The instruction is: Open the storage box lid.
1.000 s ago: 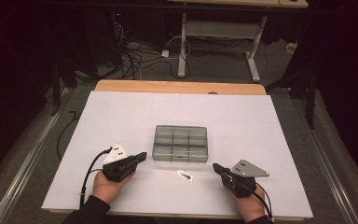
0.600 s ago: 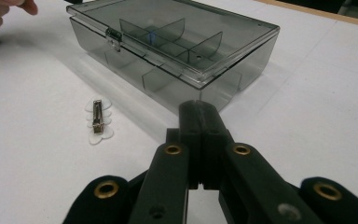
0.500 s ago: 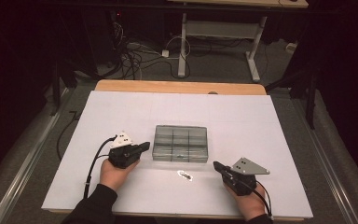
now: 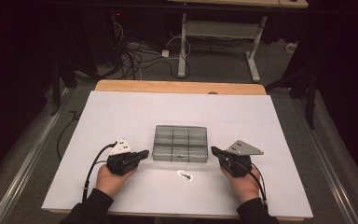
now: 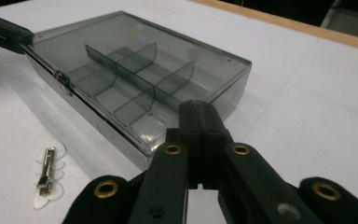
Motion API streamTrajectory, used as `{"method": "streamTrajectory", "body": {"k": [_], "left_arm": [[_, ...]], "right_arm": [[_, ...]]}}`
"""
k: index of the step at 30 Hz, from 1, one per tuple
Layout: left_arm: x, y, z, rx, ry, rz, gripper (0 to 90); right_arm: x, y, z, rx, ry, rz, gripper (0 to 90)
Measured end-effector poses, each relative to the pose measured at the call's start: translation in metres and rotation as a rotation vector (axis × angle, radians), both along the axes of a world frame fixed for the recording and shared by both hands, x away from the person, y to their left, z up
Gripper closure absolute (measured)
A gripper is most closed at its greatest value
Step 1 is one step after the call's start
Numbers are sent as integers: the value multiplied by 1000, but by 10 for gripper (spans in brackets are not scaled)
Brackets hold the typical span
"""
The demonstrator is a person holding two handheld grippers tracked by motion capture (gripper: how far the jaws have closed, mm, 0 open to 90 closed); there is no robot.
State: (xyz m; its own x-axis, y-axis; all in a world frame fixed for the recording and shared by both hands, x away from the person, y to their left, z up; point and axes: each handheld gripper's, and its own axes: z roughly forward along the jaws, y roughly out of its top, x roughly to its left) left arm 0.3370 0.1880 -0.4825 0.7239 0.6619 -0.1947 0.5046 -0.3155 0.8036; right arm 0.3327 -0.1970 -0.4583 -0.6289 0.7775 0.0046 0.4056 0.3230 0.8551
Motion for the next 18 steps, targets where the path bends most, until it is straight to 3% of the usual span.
{"method": "streamTrajectory", "body": {"k": [6,18], "left_arm": [[-1,-1,0,9,2,12,880],[-2,-9,-2,10,16,6,880]], "right_arm": [[-4,-4,-15,-16,59,4,900],[-12,0,-16,-44,50,56,900]]}}
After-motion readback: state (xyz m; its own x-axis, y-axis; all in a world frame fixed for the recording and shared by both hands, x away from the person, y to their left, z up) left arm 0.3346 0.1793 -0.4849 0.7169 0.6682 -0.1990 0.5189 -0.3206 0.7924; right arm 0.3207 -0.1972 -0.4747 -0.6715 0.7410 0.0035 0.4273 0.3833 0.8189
